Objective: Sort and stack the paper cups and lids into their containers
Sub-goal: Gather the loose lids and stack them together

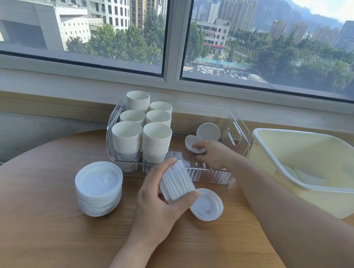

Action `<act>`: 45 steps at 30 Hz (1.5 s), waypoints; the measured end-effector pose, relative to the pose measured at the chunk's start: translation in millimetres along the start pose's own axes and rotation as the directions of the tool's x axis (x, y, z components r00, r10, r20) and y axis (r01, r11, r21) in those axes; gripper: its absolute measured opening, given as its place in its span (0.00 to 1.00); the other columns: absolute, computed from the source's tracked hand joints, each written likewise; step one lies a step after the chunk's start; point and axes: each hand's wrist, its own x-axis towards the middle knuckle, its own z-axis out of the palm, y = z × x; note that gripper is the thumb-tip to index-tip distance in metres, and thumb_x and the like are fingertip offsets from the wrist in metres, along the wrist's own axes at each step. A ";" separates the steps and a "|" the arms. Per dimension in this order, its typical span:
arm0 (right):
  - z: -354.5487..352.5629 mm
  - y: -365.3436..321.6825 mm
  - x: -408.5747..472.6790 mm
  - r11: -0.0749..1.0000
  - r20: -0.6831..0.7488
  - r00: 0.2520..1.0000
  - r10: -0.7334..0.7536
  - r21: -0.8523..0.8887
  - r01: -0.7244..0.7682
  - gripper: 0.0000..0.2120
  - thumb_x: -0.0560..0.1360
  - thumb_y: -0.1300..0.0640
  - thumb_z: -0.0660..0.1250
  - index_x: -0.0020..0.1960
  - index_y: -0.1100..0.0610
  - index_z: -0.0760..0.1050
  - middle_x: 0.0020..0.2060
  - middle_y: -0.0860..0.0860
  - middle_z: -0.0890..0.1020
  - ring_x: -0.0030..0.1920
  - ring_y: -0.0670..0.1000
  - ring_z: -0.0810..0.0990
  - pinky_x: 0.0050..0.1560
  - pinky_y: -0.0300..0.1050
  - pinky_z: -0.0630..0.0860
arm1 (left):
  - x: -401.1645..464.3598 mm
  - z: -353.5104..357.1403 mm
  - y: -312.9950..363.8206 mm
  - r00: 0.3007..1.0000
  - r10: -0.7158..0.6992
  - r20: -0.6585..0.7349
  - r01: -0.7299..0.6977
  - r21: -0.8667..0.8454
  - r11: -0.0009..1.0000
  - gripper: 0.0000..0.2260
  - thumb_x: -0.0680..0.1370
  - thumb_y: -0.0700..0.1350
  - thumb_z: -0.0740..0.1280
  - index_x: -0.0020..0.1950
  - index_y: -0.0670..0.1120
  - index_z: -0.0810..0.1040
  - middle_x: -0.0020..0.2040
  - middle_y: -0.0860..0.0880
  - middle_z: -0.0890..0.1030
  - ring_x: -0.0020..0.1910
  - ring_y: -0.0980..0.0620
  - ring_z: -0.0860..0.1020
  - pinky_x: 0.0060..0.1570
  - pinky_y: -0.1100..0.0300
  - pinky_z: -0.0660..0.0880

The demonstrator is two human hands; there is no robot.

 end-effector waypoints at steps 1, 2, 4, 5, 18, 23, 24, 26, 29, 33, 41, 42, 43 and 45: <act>1.8 0.1 0.9 1.000 -0.014 1.000 -0.007 -0.017 0.007 0.24 0.81 0.58 0.69 0.75 0.46 0.72 0.67 0.51 0.78 0.49 0.54 0.82 0.47 0.46 0.81 | 0.4 -0.4 0.2 1.000 -0.001 -0.001 0.001 -0.001 1.000 0.33 0.65 0.62 0.79 0.69 0.62 0.74 0.65 0.63 0.77 0.68 0.59 0.74 0.58 0.75 0.70; 3.5 -0.2 1.8 0.999 -0.048 0.999 -0.012 -0.045 0.010 0.22 0.80 0.58 0.71 0.73 0.46 0.75 0.67 0.50 0.79 0.54 0.55 0.82 0.53 0.48 0.81 | 0.7 -0.5 0.3 1.000 -0.004 0.002 0.004 -0.001 1.000 0.34 0.65 0.63 0.79 0.69 0.62 0.74 0.66 0.63 0.77 0.68 0.59 0.74 0.59 0.75 0.70; 5.4 -0.9 3.1 0.993 -0.118 0.993 -0.015 -0.118 0.001 0.16 0.79 0.57 0.72 0.65 0.46 0.81 0.63 0.51 0.81 0.58 0.55 0.80 0.56 0.47 0.77 | 0.8 -0.3 -0.4 1.000 -0.007 0.009 0.007 0.001 1.000 0.34 0.65 0.62 0.80 0.69 0.62 0.74 0.66 0.63 0.77 0.68 0.59 0.74 0.59 0.75 0.70; 5.7 -2.0 2.5 0.988 -0.135 0.991 -0.016 -0.157 -0.005 0.13 0.79 0.57 0.72 0.61 0.45 0.82 0.60 0.50 0.82 0.58 0.54 0.80 0.54 0.46 0.76 | 0.7 -0.1 -0.8 1.000 -0.005 0.011 0.005 0.003 1.000 0.34 0.65 0.61 0.80 0.69 0.62 0.74 0.66 0.63 0.77 0.69 0.59 0.74 0.59 0.75 0.70; 17.3 -13.0 -133.1 0.830 -0.565 0.823 -0.049 0.436 0.349 0.04 0.76 0.54 0.77 0.49 0.46 0.87 0.45 0.37 0.87 0.49 0.40 0.83 0.50 0.30 0.74 | -1.4 2.1 0.4 0.999 0.014 0.031 -0.014 0.011 1.000 0.32 0.67 0.58 0.82 0.69 0.61 0.74 0.67 0.64 0.76 0.69 0.57 0.74 0.61 0.72 0.70; 55.4 2.1 -163.3 0.733 -0.499 0.864 -0.071 0.562 0.385 0.08 0.75 0.60 0.77 0.49 0.48 0.87 0.47 0.41 0.87 0.54 0.46 0.84 0.55 0.37 0.76 | -5.4 3.2 1.8 1.000 0.017 0.023 -0.017 0.004 1.000 0.33 0.67 0.59 0.82 0.70 0.60 0.74 0.67 0.61 0.77 0.69 0.55 0.74 0.61 0.67 0.72; 58.5 4.3 -163.9 0.723 -0.488 0.867 -0.104 0.561 0.403 0.07 0.76 0.60 0.76 0.50 0.49 0.87 0.50 0.41 0.87 0.56 0.47 0.84 0.58 0.40 0.77 | -6.0 2.9 1.9 0.999 0.020 0.027 -0.020 0.000 1.000 0.33 0.67 0.60 0.81 0.70 0.60 0.74 0.67 0.61 0.76 0.69 0.54 0.74 0.62 0.65 0.73; 62.0 8.8 -164.0 0.701 -0.451 0.875 -0.175 0.567 0.433 0.06 0.78 0.59 0.74 0.51 0.49 0.87 0.55 0.40 0.86 0.61 0.47 0.83 0.62 0.43 0.77 | -6.8 2.8 2.0 0.999 0.028 0.045 -0.028 0.001 1.000 0.34 0.68 0.59 0.81 0.71 0.60 0.74 0.68 0.61 0.76 0.71 0.54 0.73 0.64 0.60 0.74; 65.6 16.7 -164.1 0.643 -0.384 0.896 -0.221 0.634 0.430 0.08 0.81 0.61 0.70 0.54 0.51 0.85 0.62 0.42 0.84 0.68 0.48 0.80 0.67 0.47 0.75 | -8.4 4.2 3.9 0.995 0.045 0.086 -0.047 0.029 0.998 0.33 0.69 0.57 0.82 0.72 0.61 0.73 0.69 0.62 0.76 0.72 0.55 0.72 0.64 0.68 0.70; 66.1 23.4 -165.6 0.495 -0.367 0.894 -0.257 0.744 0.448 0.07 0.82 0.60 0.67 0.55 0.58 0.85 0.66 0.49 0.82 0.71 0.52 0.77 0.71 0.52 0.75 | -10.4 6.9 6.8 0.991 0.053 0.119 -0.058 0.040 0.997 0.33 0.69 0.58 0.80 0.72 0.64 0.72 0.69 0.61 0.75 0.72 0.53 0.72 0.63 0.72 0.68; 63.1 20.6 -166.2 0.465 -0.312 0.907 -0.282 0.783 0.414 0.15 0.81 0.46 0.69 0.51 0.57 0.87 0.69 0.49 0.80 0.75 0.52 0.73 0.73 0.64 0.71 | -12.3 6.2 10.9 0.983 0.088 0.161 -0.100 0.069 0.993 0.34 0.68 0.62 0.78 0.72 0.63 0.72 0.70 0.60 0.75 0.72 0.53 0.72 0.63 0.73 0.68; 63.3 21.0 -166.2 0.453 -0.304 0.910 -0.283 0.794 0.406 0.13 0.80 0.48 0.70 0.50 0.57 0.86 0.70 0.50 0.79 0.75 0.52 0.74 0.73 0.63 0.71 | -12.1 6.1 11.4 0.982 0.090 0.168 -0.104 0.077 0.992 0.35 0.67 0.63 0.79 0.72 0.63 0.72 0.70 0.60 0.75 0.72 0.53 0.72 0.63 0.72 0.68; 63.3 21.6 -166.4 0.438 -0.290 0.913 -0.286 0.808 0.394 0.12 0.80 0.50 0.70 0.51 0.58 0.86 0.70 0.50 0.79 0.74 0.52 0.74 0.72 0.63 0.72 | -11.7 5.8 11.9 0.980 0.091 0.177 -0.108 0.088 0.990 0.35 0.67 0.63 0.80 0.72 0.62 0.72 0.69 0.60 0.75 0.71 0.53 0.72 0.63 0.71 0.69; 63.9 23.1 -166.1 0.409 -0.255 0.917 -0.306 0.834 0.369 0.11 0.80 0.55 0.71 0.53 0.64 0.83 0.71 0.53 0.79 0.73 0.53 0.76 0.72 0.62 0.73 | -11.0 4.9 12.0 0.975 0.099 0.200 -0.122 0.107 0.987 0.36 0.67 0.61 0.82 0.72 0.61 0.73 0.69 0.59 0.75 0.70 0.51 0.74 0.63 0.66 0.71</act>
